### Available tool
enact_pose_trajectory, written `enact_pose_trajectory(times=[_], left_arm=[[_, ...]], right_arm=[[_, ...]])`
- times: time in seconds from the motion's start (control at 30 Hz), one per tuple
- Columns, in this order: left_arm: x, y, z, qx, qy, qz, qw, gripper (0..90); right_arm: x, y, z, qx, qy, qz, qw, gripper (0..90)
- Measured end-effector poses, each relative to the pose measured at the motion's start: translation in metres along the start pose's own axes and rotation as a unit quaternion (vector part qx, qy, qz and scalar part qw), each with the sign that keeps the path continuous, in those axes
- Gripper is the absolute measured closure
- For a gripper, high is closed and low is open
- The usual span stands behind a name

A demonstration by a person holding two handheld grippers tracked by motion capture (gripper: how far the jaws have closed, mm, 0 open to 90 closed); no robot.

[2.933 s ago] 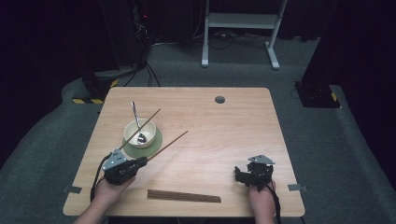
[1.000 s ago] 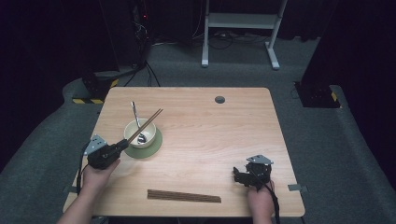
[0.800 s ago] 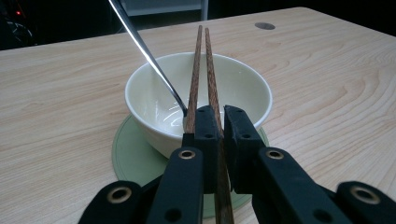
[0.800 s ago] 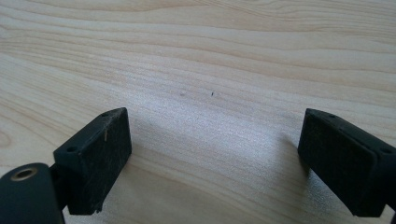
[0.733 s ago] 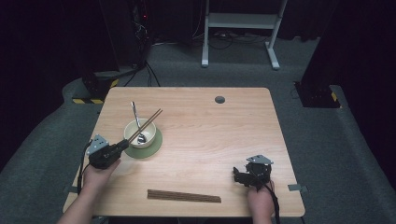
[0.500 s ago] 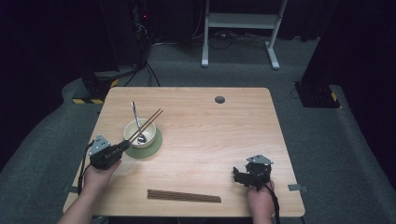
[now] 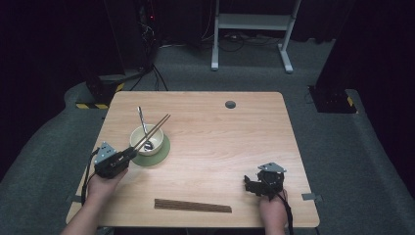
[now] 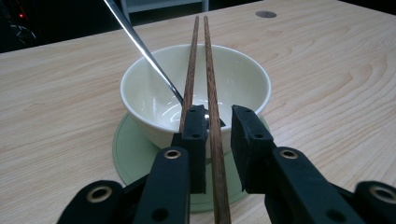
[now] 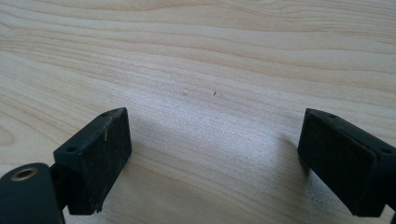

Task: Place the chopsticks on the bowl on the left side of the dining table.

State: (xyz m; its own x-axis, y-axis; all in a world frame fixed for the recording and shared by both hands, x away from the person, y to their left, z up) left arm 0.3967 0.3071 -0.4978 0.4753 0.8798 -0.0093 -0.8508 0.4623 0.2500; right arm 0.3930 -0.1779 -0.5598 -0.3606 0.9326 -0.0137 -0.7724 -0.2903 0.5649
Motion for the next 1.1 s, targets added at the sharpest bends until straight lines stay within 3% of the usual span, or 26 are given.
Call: enact_pose_trajectory(times=[0.17,0.33,0.47,0.53,0.7,0.83,1.03,1.1], left_arm=[[-0.006,0.008,0.004,-0.003,-0.003,-0.007,1.0,66.7],[-0.027,0.018,0.007,-0.008,0.005,-0.055,0.9985,64.4],[-0.05,0.016,0.008,0.0,0.023,-0.112,0.9935,60.3],[-0.062,0.013,0.006,0.011,0.013,-0.133,0.9909,57.2],[-0.092,0.006,-0.007,0.057,-0.028,-0.181,0.9814,51.5],[-0.106,-0.001,-0.016,0.082,-0.044,-0.196,0.9762,49.7],[-0.109,-0.004,-0.02,0.089,-0.046,-0.198,0.9751,49.5],[-0.107,-0.003,-0.019,0.086,-0.044,-0.192,0.9766,49.5]], right_arm=[[0.0,0.0,0.0,0.0,0.0,0.0,1.0,9.3],[0.0,0.0,0.0,0.0,0.0,0.0,1.0,9.4],[0.0,0.0,0.0,0.0,0.0,0.001,1.0,9.3],[0.0,0.0,0.0,0.0,0.0,0.001,1.0,9.2],[0.0,0.0,0.0,0.0,0.0,0.001,1.0,9.3],[0.0,0.0,0.0,0.0,0.0,0.001,1.0,9.3],[0.0,0.0,0.0,0.0,0.0,0.001,1.0,9.2],[0.0,0.0,0.0,0.0,0.0,0.002,1.0,9.2]])
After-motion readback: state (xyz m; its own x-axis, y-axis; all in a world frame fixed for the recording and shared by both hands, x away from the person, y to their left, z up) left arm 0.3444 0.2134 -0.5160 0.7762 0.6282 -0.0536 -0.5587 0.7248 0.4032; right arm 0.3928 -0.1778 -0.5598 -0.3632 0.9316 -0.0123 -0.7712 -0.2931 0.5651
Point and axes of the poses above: each handheld gripper's, and its own axes: y roughly backward along the jaws, z roughly out of its top, x roughly to its left, the point moved 5 cm from there along -y, roughly forward along the jaws, and after that the axes turned 11 degrees about -x, right-handed, at the moved point
